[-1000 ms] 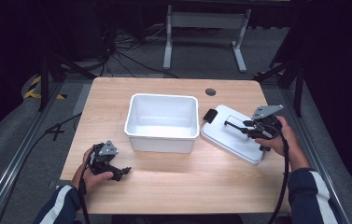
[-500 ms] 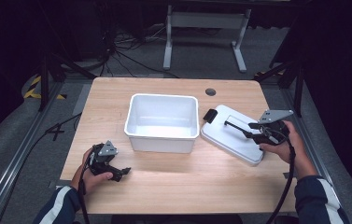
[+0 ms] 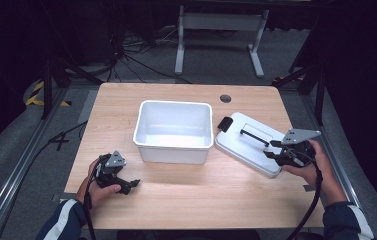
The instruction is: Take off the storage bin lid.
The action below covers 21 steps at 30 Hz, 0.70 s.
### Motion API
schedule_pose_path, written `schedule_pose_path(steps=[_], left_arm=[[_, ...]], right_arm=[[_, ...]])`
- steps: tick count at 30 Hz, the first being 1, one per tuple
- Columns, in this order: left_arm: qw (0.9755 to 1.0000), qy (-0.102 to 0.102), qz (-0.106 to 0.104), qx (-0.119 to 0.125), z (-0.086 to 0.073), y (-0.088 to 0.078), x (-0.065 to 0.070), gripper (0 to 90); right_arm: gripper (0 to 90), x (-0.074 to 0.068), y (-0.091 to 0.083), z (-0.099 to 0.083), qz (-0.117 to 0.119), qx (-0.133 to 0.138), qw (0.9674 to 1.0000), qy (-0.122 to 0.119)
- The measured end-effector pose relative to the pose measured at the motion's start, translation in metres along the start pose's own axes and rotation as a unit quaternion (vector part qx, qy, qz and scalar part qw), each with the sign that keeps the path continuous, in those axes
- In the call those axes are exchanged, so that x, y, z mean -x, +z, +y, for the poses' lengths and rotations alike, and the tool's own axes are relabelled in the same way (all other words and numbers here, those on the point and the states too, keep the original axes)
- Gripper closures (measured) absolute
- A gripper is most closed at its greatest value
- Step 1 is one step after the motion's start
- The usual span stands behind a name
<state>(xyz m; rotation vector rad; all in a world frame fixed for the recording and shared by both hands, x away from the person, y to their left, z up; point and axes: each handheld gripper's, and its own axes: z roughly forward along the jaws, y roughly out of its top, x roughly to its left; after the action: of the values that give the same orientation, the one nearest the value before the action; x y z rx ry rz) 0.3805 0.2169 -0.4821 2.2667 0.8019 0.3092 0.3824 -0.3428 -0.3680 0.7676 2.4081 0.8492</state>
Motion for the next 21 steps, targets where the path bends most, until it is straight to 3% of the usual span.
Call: schedule_pose_path(steps=[7, 12, 21], left_arm=[[1.0000, -0.003, -0.001, 0.002, -0.001, 0.000, 0.001, 0.5], [1.0000, -0.002, 0.001, 0.002, -0.001, 0.000, 0.001, 0.5], [1.0000, -0.002, 0.001, 0.002, -0.001, 0.000, 0.001, 0.5]], right_arm=[[52.4, -0.006, -0.008, -0.018, -0.003, -0.001, 1.0000, 0.005], [52.6, -0.012, -0.015, -0.031, -0.018, 0.009, 0.9998, 0.004], [51.3, -0.021, -0.021, -0.054, -0.014, 0.017, 0.9997, 0.015]])
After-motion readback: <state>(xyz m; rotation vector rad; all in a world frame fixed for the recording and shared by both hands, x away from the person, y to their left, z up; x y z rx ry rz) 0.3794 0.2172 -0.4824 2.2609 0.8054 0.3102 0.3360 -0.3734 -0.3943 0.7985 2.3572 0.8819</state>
